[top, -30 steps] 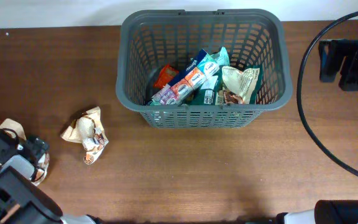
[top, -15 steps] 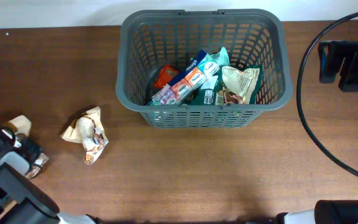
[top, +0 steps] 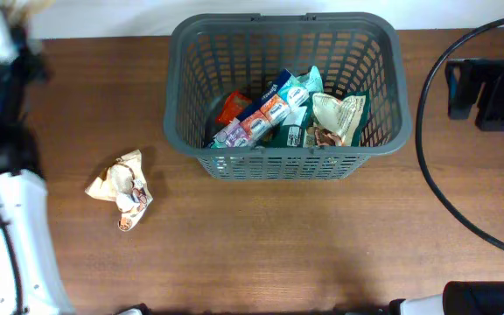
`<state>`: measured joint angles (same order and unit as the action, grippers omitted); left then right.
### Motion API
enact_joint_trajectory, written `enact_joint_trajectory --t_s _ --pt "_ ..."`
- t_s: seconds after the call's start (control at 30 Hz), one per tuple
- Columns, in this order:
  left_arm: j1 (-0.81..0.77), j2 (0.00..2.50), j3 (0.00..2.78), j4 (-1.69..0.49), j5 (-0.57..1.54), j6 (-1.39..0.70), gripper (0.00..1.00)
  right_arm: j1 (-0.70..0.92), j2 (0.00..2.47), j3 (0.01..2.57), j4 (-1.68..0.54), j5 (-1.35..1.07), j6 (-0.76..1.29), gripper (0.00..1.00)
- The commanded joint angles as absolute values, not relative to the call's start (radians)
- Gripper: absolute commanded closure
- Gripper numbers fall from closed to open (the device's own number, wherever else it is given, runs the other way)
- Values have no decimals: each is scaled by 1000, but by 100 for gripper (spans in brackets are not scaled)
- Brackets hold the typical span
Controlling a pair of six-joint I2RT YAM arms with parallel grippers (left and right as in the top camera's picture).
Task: Pack container
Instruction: 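Lift the brown wrapper with the left gripper and drop it into the basket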
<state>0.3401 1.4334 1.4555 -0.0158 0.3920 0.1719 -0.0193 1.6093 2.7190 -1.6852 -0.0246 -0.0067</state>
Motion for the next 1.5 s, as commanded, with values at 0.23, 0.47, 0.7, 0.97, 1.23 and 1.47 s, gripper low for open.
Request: enact_joint_trajectory --t_s 0.23,0.47,0.7,0.97,1.23,1.47 --pt "-43 1610 1523 491 1085 233 98 -27 1607 2719 -1695 -80 -5 1" --pt "-136 1803 1527 289 1084 233 98 -27 1607 2719 -1698 -79 -6 1" --pt "-142 1848 1527 177 1066 233 98 -27 1607 2719 -1698 -79 -6 1" --pt "-142 1848 1527 179 1066 161 1 -27 1607 2719 -1698 -79 -6 1" --pt "-139 1829 1531 185 973 141 1 -27 1607 2719 -1698 -79 -6 1" --pt "-48 1644 1593 93 68 72 1 -27 1607 2719 -1698 -78 -6 1"
